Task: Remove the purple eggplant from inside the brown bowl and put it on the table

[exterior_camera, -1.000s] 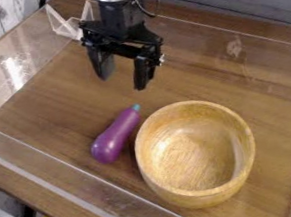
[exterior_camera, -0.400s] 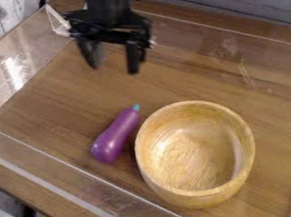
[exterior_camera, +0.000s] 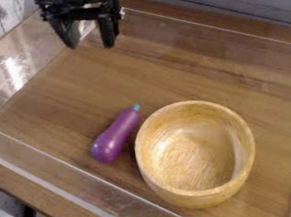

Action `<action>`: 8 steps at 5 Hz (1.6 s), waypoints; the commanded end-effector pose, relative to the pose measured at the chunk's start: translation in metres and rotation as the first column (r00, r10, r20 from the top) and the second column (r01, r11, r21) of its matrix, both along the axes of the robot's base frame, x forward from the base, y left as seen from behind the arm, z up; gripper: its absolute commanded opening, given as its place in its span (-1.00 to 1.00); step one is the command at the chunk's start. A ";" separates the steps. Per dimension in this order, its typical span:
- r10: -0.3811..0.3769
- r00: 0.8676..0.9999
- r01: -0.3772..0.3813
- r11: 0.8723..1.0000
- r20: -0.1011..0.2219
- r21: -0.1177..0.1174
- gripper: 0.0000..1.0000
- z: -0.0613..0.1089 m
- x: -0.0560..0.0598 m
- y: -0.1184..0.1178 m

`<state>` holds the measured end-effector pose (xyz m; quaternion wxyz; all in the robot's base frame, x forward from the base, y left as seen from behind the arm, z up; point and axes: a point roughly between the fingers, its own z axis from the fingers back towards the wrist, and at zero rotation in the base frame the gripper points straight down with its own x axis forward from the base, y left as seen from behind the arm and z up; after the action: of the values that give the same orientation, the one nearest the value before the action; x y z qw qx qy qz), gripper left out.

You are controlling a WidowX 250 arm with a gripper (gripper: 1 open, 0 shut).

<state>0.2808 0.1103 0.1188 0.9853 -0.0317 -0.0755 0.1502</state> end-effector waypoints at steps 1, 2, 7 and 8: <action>0.001 0.998 -0.002 1.000 0.055 0.015 1.00 0.005 0.016 0.012; 0.003 0.998 -0.004 1.000 0.057 0.009 1.00 -0.006 0.027 0.018; 0.054 0.999 -0.054 0.998 -0.006 0.022 -1.00 -0.045 0.043 0.038; 0.063 0.998 -0.062 0.998 -0.017 0.025 -1.00 -0.049 0.043 0.042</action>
<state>0.3140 0.1421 0.0497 0.9836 -0.0280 -0.0345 0.1747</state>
